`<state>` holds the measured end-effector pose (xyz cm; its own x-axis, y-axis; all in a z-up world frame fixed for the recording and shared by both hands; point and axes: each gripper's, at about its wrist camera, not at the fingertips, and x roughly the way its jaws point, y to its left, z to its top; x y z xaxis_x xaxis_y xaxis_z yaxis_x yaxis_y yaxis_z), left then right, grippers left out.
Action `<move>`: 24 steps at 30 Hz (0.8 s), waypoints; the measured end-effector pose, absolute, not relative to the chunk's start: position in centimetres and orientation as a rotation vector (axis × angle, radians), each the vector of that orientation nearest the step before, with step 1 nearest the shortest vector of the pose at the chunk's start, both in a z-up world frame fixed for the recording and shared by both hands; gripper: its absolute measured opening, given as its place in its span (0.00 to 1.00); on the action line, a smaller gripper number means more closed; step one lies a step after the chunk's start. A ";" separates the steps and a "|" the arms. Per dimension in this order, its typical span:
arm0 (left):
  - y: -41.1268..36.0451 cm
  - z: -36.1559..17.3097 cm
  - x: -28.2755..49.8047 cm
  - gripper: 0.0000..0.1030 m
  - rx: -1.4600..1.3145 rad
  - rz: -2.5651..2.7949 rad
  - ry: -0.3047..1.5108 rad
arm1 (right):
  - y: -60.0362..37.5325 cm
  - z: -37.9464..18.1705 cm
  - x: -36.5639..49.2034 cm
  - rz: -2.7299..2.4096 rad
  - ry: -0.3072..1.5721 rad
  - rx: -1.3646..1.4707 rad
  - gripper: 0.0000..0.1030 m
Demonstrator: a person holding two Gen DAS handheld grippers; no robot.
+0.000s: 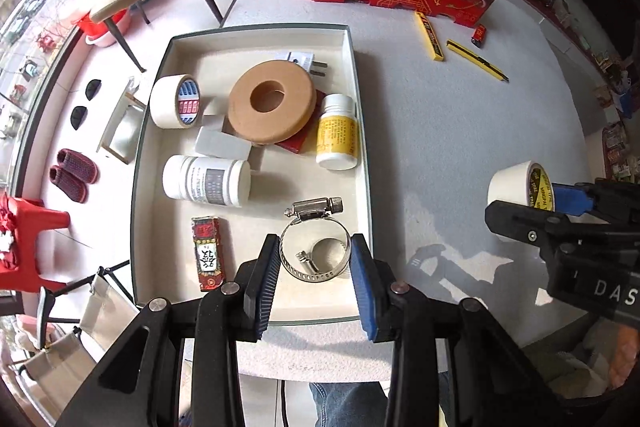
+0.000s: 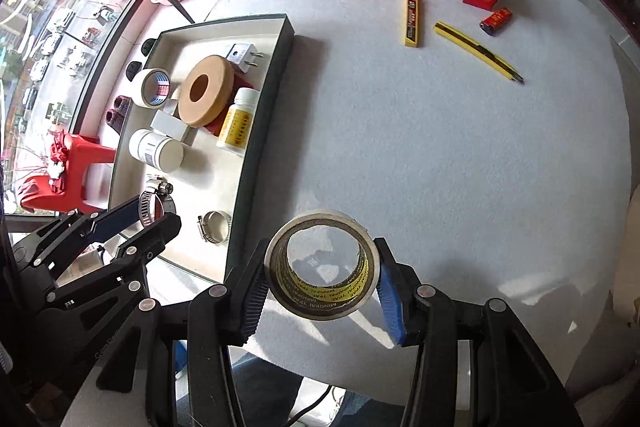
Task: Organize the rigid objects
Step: 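Carry the hose clamp and tape roll with both tools over the tray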
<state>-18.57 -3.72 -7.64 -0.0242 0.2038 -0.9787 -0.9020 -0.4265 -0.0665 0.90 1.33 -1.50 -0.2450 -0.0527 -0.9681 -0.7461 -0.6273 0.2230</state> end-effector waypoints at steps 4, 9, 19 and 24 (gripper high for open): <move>-6.2 -8.8 -22.0 0.36 -1.457 1.686 0.764 | 0.2 -1.8 -3.1 1.989 0.965 -1.587 0.49; -7.3 -10.4 -24.0 0.36 -1.514 1.727 0.770 | -1.2 -2.9 -7.1 2.038 0.966 -1.659 0.49; -7.2 -11.0 -24.9 0.79 -1.493 1.775 0.741 | -1.3 -3.7 -10.0 2.060 0.957 -1.703 0.73; -7.3 -10.5 -25.3 0.93 -1.494 1.799 0.740 | -1.0 -2.5 -9.7 2.076 0.918 -1.695 0.82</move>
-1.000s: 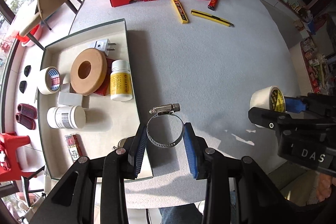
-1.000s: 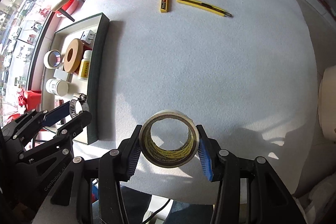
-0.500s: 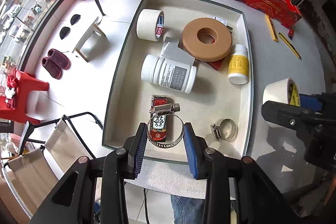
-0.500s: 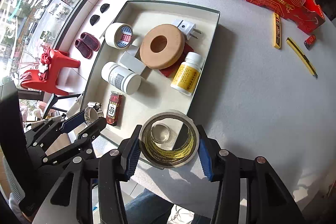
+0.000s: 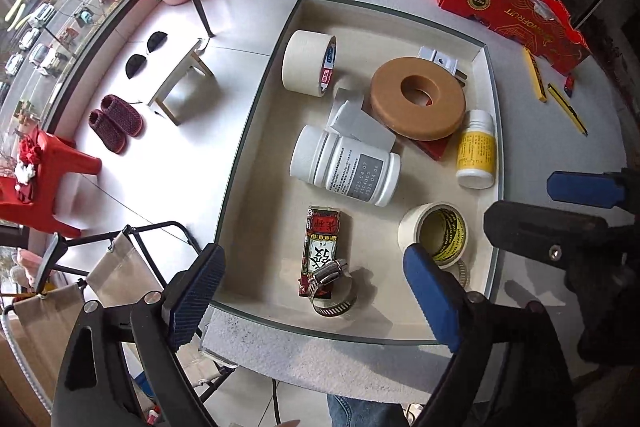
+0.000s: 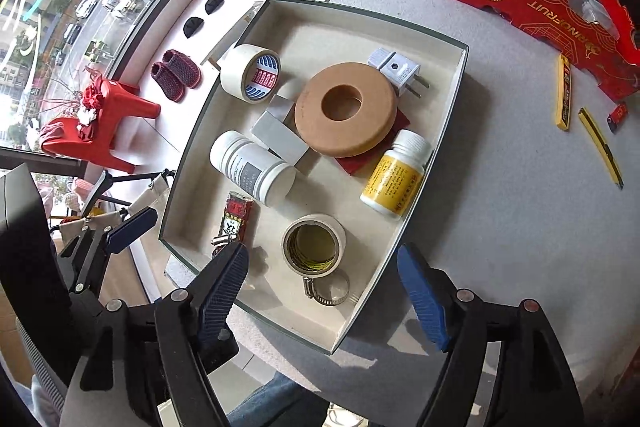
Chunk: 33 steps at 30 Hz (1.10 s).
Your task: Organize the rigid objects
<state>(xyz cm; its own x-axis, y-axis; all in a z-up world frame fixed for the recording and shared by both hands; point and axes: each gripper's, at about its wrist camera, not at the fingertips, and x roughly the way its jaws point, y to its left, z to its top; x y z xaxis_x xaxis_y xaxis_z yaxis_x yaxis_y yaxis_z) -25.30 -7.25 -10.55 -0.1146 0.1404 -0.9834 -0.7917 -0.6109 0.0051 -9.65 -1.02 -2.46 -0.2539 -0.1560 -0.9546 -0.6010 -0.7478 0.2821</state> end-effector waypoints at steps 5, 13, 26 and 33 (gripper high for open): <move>-6.8 -10.7 -25.8 1.00 -1.589 1.804 0.819 | -0.6 -0.8 -8.3 2.104 0.935 -1.627 0.94; -6.9 -9.3 -25.8 1.00 -1.558 1.835 0.794 | -0.2 0.8 -6.6 2.092 0.932 -1.531 0.99; -7.8 -8.9 -25.7 1.00 -1.573 1.828 0.779 | -0.2 0.8 -6.9 2.070 0.871 -1.574 0.99; -7.8 -8.8 -25.6 1.00 -1.579 1.830 0.770 | -0.5 0.9 -7.5 2.083 0.825 -1.591 0.99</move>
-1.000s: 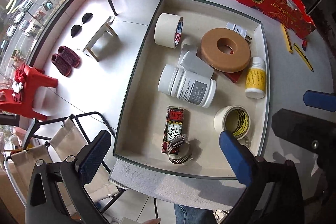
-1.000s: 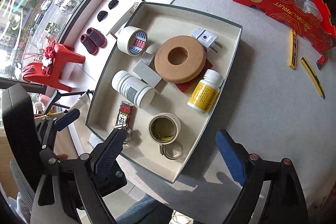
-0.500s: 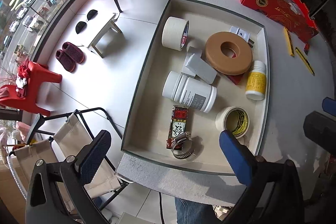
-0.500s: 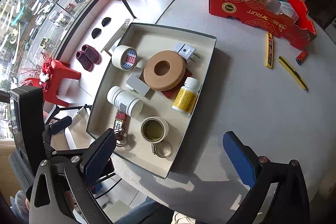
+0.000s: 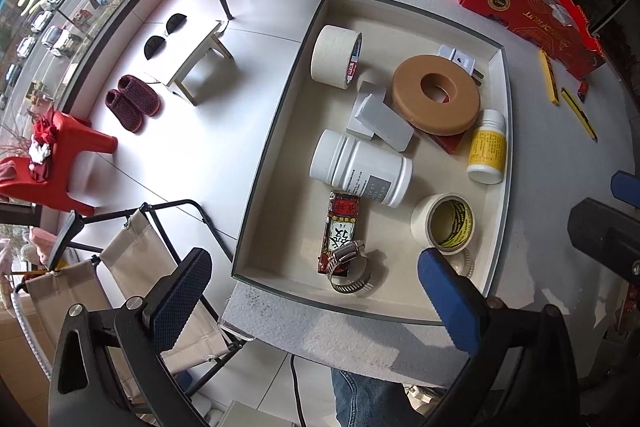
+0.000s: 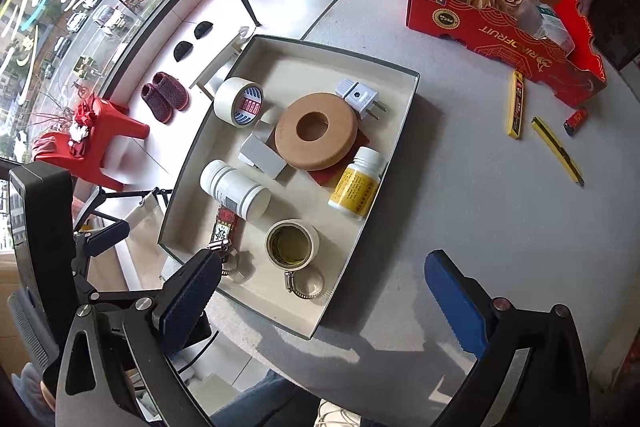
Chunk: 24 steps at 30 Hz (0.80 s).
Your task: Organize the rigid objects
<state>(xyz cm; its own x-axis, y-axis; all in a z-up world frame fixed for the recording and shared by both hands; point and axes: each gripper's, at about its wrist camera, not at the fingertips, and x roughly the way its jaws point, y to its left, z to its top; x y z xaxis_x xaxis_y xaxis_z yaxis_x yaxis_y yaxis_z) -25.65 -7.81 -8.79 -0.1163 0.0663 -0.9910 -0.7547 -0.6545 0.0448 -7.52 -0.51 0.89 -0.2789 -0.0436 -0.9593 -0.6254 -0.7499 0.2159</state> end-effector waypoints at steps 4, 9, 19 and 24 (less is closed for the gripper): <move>-7.8 -8.6 -25.7 1.00 -1.581 1.829 0.766 | -0.6 1.0 -7.7 2.085 0.814 -1.598 0.99; -7.8 -8.6 -25.8 1.00 -1.585 1.834 0.766 | -0.6 1.0 -7.9 2.086 0.805 -1.607 0.99; -7.8 -8.5 -25.7 1.00 -1.600 1.822 0.752 | -0.9 1.0 -8.1 2.088 0.796 -1.621 0.99; -8.0 -8.4 -25.7 1.00 -1.604 1.826 0.746 | -0.9 1.1 -8.2 2.089 0.795 -1.620 0.99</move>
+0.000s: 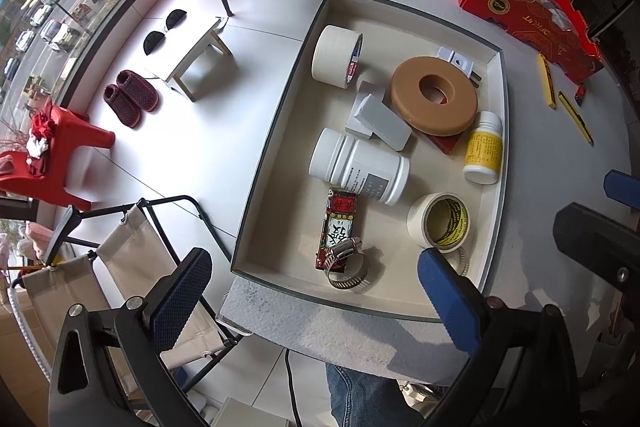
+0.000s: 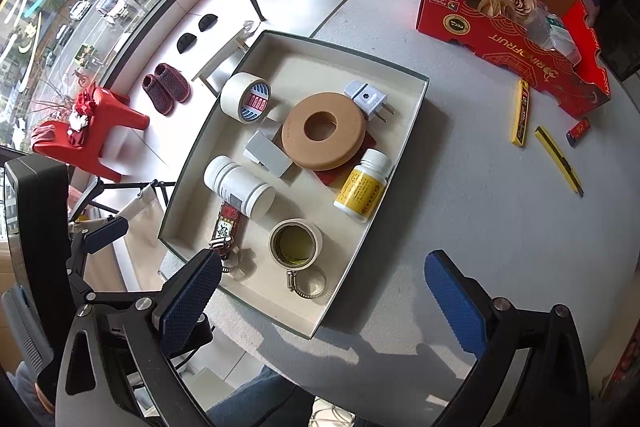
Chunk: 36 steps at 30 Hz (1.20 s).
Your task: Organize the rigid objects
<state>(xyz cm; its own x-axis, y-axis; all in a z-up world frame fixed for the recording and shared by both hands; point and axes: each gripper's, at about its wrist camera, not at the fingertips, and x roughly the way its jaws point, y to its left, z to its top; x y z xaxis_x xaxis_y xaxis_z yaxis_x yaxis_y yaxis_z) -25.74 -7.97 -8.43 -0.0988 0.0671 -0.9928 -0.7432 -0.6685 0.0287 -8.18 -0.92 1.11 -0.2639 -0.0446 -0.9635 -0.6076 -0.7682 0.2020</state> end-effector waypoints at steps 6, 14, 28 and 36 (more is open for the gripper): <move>-8.1 -8.4 -25.8 1.00 -1.614 1.824 0.742 | -1.0 1.2 -8.2 2.089 0.796 -1.619 0.99; -8.3 -8.4 -25.7 1.00 -1.618 1.823 0.737 | -1.0 1.3 -8.3 2.092 0.797 -1.618 0.99; -8.6 -8.5 -25.8 1.00 -1.627 1.825 0.735 | -1.3 1.4 -8.3 2.098 0.793 -1.618 0.99; -9.3 -8.5 -26.0 1.00 -1.642 1.835 0.699 | -1.4 1.3 -8.1 2.093 0.799 -1.611 0.99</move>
